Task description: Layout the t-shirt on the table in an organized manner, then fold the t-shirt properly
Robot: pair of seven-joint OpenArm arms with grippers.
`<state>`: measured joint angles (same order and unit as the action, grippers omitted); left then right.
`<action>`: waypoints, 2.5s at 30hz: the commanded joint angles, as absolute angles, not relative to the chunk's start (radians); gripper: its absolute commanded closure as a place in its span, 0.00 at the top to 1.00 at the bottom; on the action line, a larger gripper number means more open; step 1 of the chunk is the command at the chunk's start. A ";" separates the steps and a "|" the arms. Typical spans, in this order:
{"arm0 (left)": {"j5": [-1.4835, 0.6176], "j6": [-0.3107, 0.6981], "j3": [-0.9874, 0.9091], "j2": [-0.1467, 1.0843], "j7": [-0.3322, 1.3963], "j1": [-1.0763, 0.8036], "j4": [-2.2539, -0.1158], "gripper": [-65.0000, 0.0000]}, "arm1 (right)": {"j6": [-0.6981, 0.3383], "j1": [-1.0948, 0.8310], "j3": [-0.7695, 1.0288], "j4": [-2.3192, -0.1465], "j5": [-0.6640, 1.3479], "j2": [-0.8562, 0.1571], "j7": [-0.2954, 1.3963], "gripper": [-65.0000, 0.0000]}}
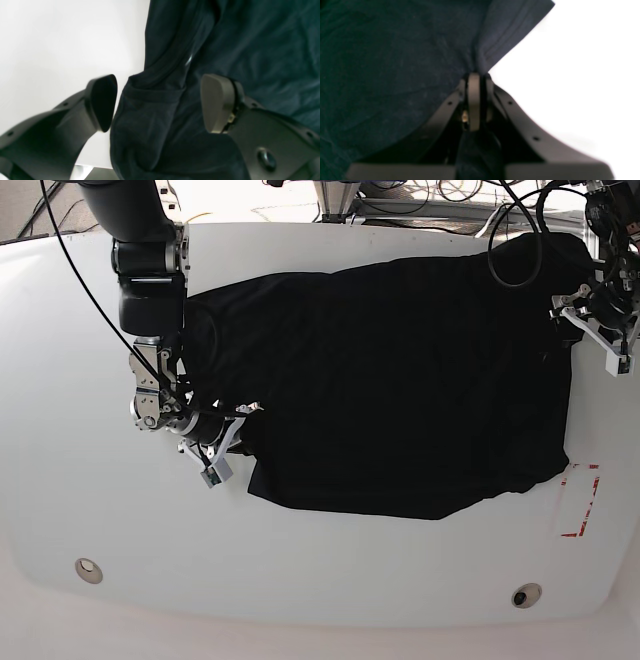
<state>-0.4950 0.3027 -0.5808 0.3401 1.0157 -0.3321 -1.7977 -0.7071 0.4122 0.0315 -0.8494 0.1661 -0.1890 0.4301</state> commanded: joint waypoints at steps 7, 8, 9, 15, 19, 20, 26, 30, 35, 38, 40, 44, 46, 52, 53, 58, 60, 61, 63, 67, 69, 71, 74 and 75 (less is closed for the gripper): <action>-0.493 0.298 -0.604 0.380 0.943 -0.331 -1.672 0.76 | -0.698 0.420 0.031 -0.852 0.139 -0.200 0.481 0.00; -0.493 0.298 -0.604 0.381 0.935 -0.331 -1.664 0.76 | -0.698 0.420 0.031 -0.852 0.139 -0.200 0.481 0.00; -0.493 0.298 -0.604 0.390 0.932 -0.331 -1.650 0.76 | -0.698 0.418 0.031 -0.852 0.139 -0.200 0.481 0.00; -0.493 0.298 -0.591 0.404 0.932 -0.326 -1.590 0.76 | -0.698 0.418 0.031 -0.852 0.139 -0.200 0.481 0.00; -0.493 0.298 -0.550 0.406 0.928 -0.321 -1.535 0.76 | -0.698 0.418 0.031 -0.852 0.139 -0.200 0.481 0.00; -0.493 0.298 -0.544 0.406 0.926 -0.320 -1.524 0.76 | -0.698 0.418 0.031 -0.852 0.139 -0.200 0.481 0.00; -0.493 0.298 -0.487 0.406 0.926 -0.295 -1.504 0.63 | -0.698 0.418 0.031 -0.852 0.139 -0.200 0.481 0.00; -0.493 0.298 -0.453 0.406 0.926 -0.274 -1.504 0.45 | -0.698 0.418 0.033 -0.852 0.139 -0.200 0.483 0.00; -0.479 0.298 -0.386 0.406 0.926 -0.199 -1.494 0.37 | -0.698 0.397 0.035 -0.857 0.140 -0.216 0.487 0.00; -0.423 0.298 -0.351 0.406 0.924 -0.137 -1.484 0.37 | -0.698 0.355 0.073 -0.909 0.140 -0.220 0.507 0.00; -0.377 0.298 -0.328 0.406 0.920 -0.091 -1.469 0.36 | -0.698 0.321 0.116 -0.951 0.140 -0.216 0.535 0.00; -0.308 0.298 -0.275 0.403 0.920 0.027 -1.403 0.34 | -0.698 0.248 0.176 -1.066 0.140 -0.211 0.604 0.00; -0.298 0.298 -0.252 0.403 0.918 0.076 -1.368 0.27 | -0.698 0.203 0.186 -1.122 0.140 -0.199 0.638 0.00; -0.297 0.298 -0.193 0.404 0.918 0.213 -1.279 0.19 | -0.698 0.058 0.260 -1.325 0.140 -0.159 0.725 0.00; -0.297 0.298 -0.188 0.404 0.918 0.228 -1.268 0.19 | -0.698 0.036 0.268 -1.354 0.139 -0.147 0.739 0.00; -0.295 0.300 -0.168 0.404 0.918 0.289 -1.245 0.19 | -0.698 -0.073 0.302 -1.486 0.134 -0.096 0.791 0.00; -0.298 0.300 -0.157 0.404 0.918 0.312 -1.248 0.21 | -0.698 -0.120 0.315 -1.543 0.134 -0.071 0.809 0.00; -0.298 0.300 -0.156 0.404 0.918 0.317 -1.250 0.22 | -0.698 -0.131 0.320 -1.555 0.134 -0.067 0.812 0.00; -0.300 0.300 -0.147 0.404 0.921 0.331 -1.253 0.30 | -0.698 -0.176 0.334 -1.606 0.134 -0.050 0.826 0.00; -0.300 0.354 -0.127 0.404 0.931 0.349 -1.256 0.49 | -0.698 -0.216 0.354 -1.667 0.133 -0.030 0.846 0.01; -0.298 0.398 -0.124 0.404 0.955 0.361 -1.256 0.57 | -0.698 -0.220 0.352 -1.687 0.133 -0.030 0.860 0.06; -0.300 0.427 -0.125 0.404 0.986 0.374 -1.256 0.59 | -0.698 -0.220 0.354 -1.712 0.133 -0.033 0.869 0.20; -0.302 0.435 -0.134 0.406 1.017 0.383 -1.273 0.59 | -0.673 -0.216 0.355 -1.751 0.133 -0.042 0.869 0.44; -0.302 0.435 -0.142 0.406 1.021 0.381 -1.287 0.59 | -0.664 -0.209 0.355 -1.764 0.133 -0.053 0.869 0.51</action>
<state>-0.2951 0.4351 -0.1226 0.3862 1.0218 0.3504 -1.2369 -0.7013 -0.2195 0.3489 -1.7153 0.1539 -0.0254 0.8536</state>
